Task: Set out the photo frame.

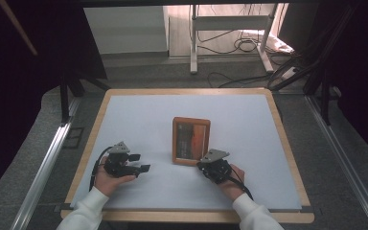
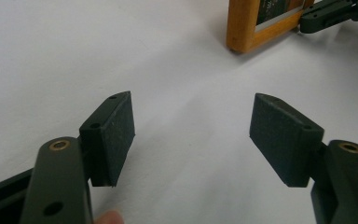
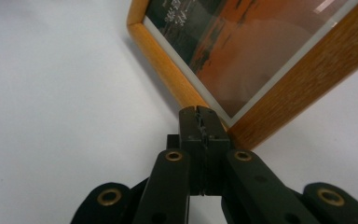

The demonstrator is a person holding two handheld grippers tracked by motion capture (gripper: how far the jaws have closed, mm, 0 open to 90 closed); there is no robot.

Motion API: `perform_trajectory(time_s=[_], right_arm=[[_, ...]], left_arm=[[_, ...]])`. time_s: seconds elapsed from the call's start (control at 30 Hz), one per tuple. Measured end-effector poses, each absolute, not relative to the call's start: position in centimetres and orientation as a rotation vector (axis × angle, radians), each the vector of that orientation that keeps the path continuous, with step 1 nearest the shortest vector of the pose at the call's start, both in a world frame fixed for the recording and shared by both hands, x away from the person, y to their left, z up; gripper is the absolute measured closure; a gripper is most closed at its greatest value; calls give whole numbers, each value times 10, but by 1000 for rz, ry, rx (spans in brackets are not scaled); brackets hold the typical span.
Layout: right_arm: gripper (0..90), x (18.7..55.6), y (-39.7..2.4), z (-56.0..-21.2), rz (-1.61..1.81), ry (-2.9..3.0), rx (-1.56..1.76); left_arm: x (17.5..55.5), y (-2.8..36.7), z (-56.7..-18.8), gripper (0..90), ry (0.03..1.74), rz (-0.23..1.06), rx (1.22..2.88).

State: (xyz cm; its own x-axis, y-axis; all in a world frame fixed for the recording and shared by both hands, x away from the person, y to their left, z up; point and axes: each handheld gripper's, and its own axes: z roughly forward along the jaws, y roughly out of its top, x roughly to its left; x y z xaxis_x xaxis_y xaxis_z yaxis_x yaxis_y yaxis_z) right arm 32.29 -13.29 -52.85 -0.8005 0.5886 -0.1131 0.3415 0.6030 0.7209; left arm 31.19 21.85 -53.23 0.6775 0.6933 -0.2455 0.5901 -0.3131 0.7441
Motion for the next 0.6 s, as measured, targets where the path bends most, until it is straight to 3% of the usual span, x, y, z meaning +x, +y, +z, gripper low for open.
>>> perform_trajectory(time_s=[0.6], right_arm=[[900,324,-138,-526,1052,2469,774]], left_arm=[[312,218,-533,308,993,148,2018]])
